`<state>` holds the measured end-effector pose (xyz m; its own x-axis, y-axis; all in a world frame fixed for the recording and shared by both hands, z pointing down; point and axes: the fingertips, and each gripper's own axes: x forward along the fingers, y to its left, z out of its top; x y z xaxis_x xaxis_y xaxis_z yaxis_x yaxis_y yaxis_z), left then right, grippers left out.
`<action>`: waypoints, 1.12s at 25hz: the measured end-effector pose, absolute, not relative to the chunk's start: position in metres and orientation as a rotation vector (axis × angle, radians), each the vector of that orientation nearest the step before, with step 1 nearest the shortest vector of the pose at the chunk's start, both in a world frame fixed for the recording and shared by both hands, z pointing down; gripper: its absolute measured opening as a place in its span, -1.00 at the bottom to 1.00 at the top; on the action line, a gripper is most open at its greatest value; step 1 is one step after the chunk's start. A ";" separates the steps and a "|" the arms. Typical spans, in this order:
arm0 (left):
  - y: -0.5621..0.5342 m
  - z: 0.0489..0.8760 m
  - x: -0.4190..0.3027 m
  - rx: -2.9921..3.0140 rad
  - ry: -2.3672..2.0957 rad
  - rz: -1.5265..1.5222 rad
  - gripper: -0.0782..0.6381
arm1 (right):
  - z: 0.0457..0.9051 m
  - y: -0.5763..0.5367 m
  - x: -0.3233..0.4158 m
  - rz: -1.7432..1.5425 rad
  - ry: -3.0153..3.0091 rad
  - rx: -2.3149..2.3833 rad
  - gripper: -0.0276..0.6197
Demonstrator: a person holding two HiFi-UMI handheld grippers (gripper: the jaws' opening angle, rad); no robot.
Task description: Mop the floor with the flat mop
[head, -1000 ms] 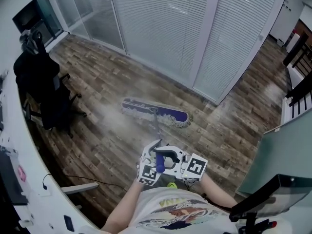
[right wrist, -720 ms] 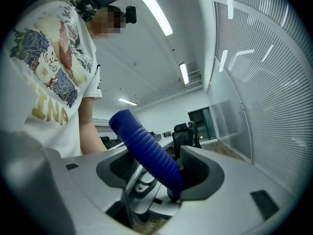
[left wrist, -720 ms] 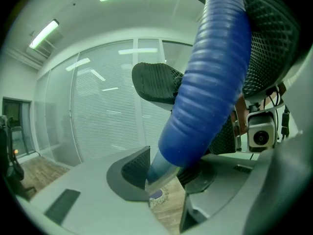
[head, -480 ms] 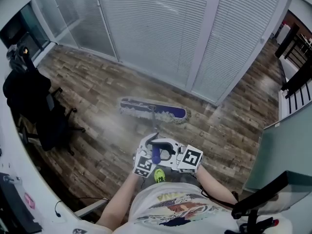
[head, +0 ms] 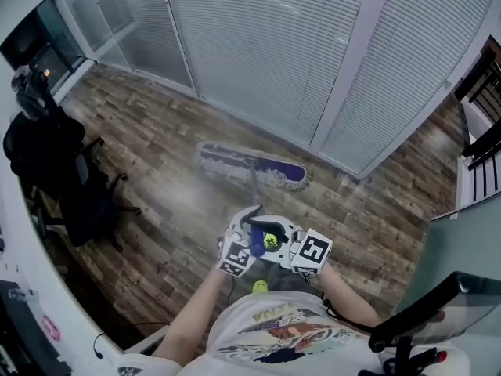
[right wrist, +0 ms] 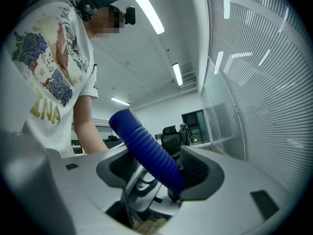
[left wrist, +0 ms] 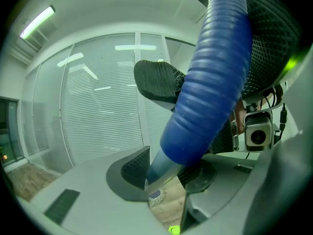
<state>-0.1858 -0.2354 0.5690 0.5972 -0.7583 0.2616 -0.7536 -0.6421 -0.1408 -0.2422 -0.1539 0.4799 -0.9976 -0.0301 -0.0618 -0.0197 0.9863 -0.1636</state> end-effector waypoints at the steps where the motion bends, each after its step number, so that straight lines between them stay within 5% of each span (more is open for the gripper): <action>1: -0.251 0.569 -0.189 -2.796 1.325 -0.468 -0.42 | 0.479 -0.169 -0.245 -0.247 3.062 -0.037 -0.12; 17: -0.532 0.560 -0.202 -2.794 1.345 -0.489 -0.40 | 0.472 -0.451 -0.254 -0.255 3.027 -0.016 -0.12; 28: -0.574 0.567 -0.204 -2.786 1.373 -0.524 -0.39 | 0.475 -0.495 -0.254 -0.331 3.020 -0.038 -0.11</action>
<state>-0.2043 -0.5742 0.5667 0.5646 -0.7697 0.2979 -0.7724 -0.6200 -0.1380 -0.2539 -0.4947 0.4750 -0.9944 -0.0362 -0.0993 -0.0138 0.9761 -0.2171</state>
